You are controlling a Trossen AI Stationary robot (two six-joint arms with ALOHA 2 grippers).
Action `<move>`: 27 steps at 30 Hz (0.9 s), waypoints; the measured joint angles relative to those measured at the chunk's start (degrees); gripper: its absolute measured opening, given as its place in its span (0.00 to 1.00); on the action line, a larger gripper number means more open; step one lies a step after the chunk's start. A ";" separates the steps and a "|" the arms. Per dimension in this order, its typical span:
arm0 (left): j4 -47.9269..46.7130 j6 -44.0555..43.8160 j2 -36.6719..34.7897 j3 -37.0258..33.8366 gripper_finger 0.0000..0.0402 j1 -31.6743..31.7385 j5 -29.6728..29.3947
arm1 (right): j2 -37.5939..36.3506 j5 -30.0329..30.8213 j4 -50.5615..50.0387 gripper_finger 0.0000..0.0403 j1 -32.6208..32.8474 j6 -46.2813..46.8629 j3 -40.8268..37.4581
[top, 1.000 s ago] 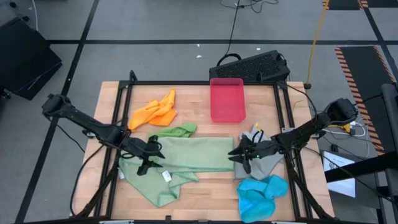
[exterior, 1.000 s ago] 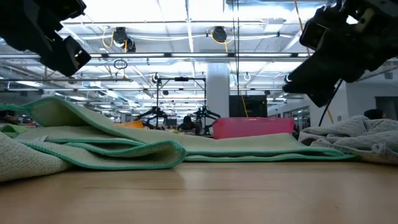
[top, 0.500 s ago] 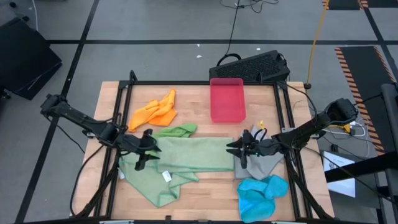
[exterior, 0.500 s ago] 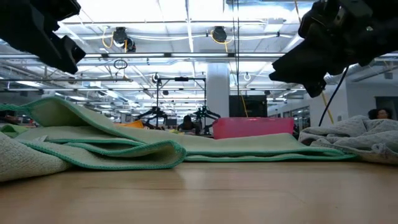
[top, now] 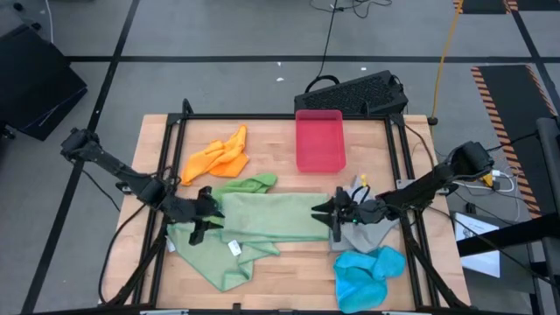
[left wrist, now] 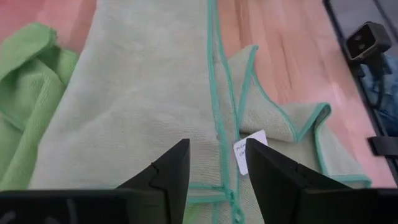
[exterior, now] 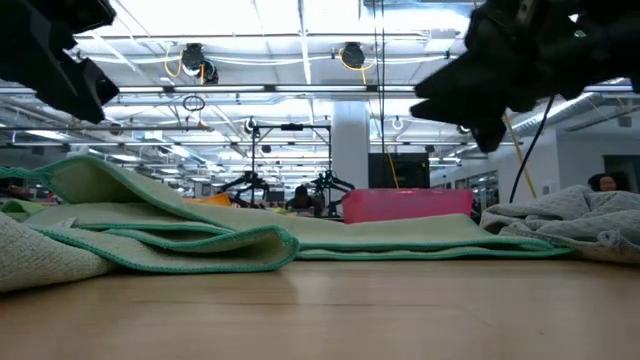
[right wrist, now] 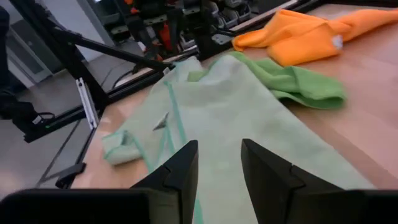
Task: Fold microfiber towels
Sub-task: Fold the right light green microfiber cloth
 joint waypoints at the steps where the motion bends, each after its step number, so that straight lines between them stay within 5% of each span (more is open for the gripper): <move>1: 0.04 -1.45 1.09 0.00 0.39 -1.85 -2.29 | 1.46 0.00 -0.01 0.29 0.05 -0.43 1.43; 10: 1.82 -8.56 11.68 0.00 0.39 -15.48 -20.04 | 14.21 -3.72 -0.01 0.29 -0.47 -5.40 14.08; 21: -2.10 -21.03 20.27 0.00 0.39 -21.56 -27.11 | 18.09 -10.34 -1.50 0.29 -4.12 -5.20 15.94; 27: 0.06 -21.92 24.07 0.00 0.38 -20.97 -24.71 | 18.09 -10.99 -1.81 0.29 -5.33 -6.34 15.94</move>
